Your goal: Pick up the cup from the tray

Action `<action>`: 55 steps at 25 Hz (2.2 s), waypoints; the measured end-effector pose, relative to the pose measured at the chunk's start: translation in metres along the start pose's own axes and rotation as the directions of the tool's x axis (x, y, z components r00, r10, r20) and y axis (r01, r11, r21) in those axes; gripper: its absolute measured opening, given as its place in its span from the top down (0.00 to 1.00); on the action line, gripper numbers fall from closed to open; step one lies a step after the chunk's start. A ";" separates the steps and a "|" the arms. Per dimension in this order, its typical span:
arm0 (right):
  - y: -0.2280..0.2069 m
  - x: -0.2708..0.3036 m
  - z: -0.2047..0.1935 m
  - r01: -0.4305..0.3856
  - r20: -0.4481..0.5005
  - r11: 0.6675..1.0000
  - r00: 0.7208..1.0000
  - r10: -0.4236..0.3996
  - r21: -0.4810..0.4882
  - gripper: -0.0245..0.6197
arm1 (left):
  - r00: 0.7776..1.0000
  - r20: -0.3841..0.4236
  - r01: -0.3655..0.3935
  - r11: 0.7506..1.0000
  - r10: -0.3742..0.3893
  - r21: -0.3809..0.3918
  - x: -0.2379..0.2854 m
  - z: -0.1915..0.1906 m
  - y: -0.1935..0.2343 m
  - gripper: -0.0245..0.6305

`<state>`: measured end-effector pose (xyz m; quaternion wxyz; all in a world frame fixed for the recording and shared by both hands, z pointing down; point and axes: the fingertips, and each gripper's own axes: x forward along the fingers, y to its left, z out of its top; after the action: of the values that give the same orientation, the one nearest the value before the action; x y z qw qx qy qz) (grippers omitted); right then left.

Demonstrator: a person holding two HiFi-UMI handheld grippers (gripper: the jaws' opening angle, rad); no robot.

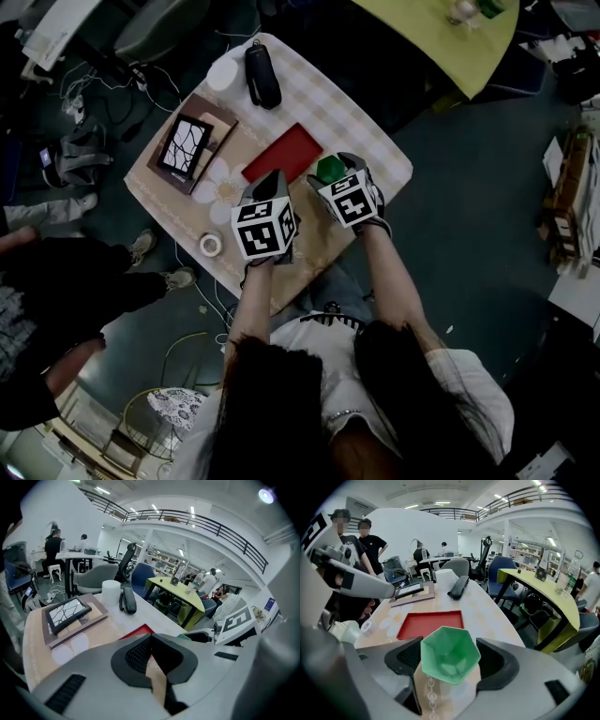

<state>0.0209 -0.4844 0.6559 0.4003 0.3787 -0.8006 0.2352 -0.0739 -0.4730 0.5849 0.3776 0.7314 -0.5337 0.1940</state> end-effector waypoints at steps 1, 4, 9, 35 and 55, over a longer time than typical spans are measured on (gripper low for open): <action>-0.001 0.001 -0.004 0.001 -0.002 1.000 1.000 -0.001 0.013 0.40 | 1.000 -0.002 0.002 1.000 -0.002 0.004 0.001 -0.001 -0.002 0.96; -0.005 0.005 -0.011 0.005 -0.004 1.000 1.000 -0.005 0.030 0.40 | 1.000 -0.004 0.007 1.000 -0.007 0.015 0.002 -0.001 -0.006 0.96; -0.005 0.003 -0.017 0.011 -0.005 0.998 1.000 -0.011 0.060 0.40 | 1.000 -0.008 0.015 1.000 -0.014 0.022 0.002 -0.002 -0.011 0.96; -0.007 -0.035 0.021 -0.010 0.171 0.994 0.985 -0.010 0.110 0.38 | 0.999 0.032 0.014 1.000 -0.015 0.019 -0.014 0.004 -0.018 0.96; 0.034 -0.126 0.063 0.030 0.378 0.985 0.921 -0.093 0.169 0.67 | 0.981 0.187 0.040 0.998 -0.049 0.048 -0.078 0.020 -0.039 0.96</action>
<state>0.0145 -0.4540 0.5145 0.2110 0.4735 -0.8297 0.2071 -0.0678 -0.4330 0.5056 0.3133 0.7664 -0.5461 0.1274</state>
